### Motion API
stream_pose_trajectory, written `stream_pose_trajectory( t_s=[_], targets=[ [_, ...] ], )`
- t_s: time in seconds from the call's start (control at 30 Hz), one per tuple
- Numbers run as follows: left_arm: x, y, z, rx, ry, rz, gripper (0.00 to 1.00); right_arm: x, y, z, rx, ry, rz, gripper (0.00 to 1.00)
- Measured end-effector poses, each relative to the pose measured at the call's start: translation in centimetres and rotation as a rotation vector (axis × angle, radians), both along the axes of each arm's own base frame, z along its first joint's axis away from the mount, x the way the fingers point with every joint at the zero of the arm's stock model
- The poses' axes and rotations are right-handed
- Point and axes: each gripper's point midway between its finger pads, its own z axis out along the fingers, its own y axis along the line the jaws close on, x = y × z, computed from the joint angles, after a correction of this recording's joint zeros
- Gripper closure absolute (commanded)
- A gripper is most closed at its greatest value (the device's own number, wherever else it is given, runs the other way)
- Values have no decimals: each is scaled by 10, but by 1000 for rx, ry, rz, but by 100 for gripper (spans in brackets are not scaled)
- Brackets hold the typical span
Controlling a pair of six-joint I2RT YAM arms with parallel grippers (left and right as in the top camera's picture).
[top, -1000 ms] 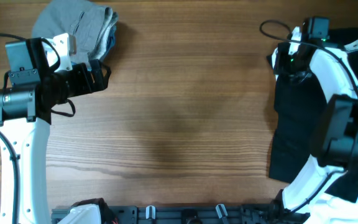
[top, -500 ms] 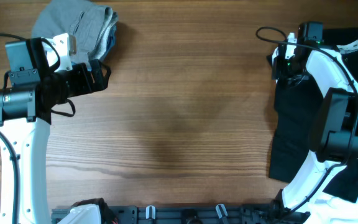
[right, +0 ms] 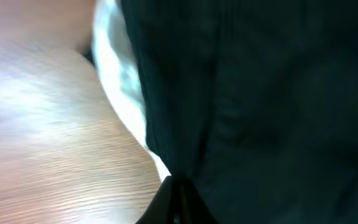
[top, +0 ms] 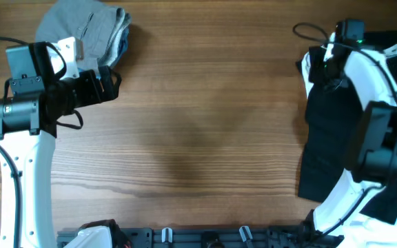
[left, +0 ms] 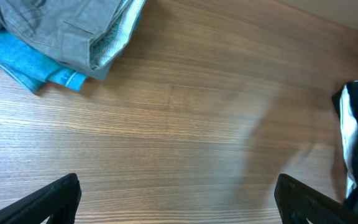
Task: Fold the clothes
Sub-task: 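Reach the right gripper to the black shorts' waistband and grasp it, then drag the black shorts left off the white shirt with the right gripper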
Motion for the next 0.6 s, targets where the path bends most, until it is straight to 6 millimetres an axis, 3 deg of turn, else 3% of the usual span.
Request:
stream_pose_trajectory(
  t_s=[0.03,0.1,0.17,0.2,0.23,0.27,0.3,0.33,0.4,0.47,0.5,0.53,0.6],
  targets=[
    [0,1,0,3,0,3,0,9,4,25,32,-62,9,96],
    [-1,5,1,21,-3,19,0,27,25,98,119,-253,89,96],
    [-2,11,6,29,-20,39,0,25,52,141,168,-356,177,96],
    [-4,18,13,34,-38,62,0,20,79,167,195,-408,257,96],
    [-7,30,31,49,-91,102,0,8,139,197,248,-462,415,92],
    [-12,37,47,61,-137,126,0,-6,187,207,289,-464,533,86],
    [-16,40,61,70,-183,140,0,-25,237,206,331,-439,656,54],
    [-22,44,75,80,-228,156,0,-53,295,198,375,-388,803,34],
    [-30,48,90,93,-279,177,0,-106,377,178,423,-304,1026,27],
    [-35,48,97,97,-302,179,0,-154,430,160,383,-251,1181,23],
    [-35,47,98,98,-306,178,0,-159,435,158,336,-255,1177,23],
    [-35,47,98,97,-306,178,0,-145,423,156,265,-268,1102,23],
    [-31,40,96,66,-303,144,5,-99,365,162,182,-271,844,23]
  ],
)
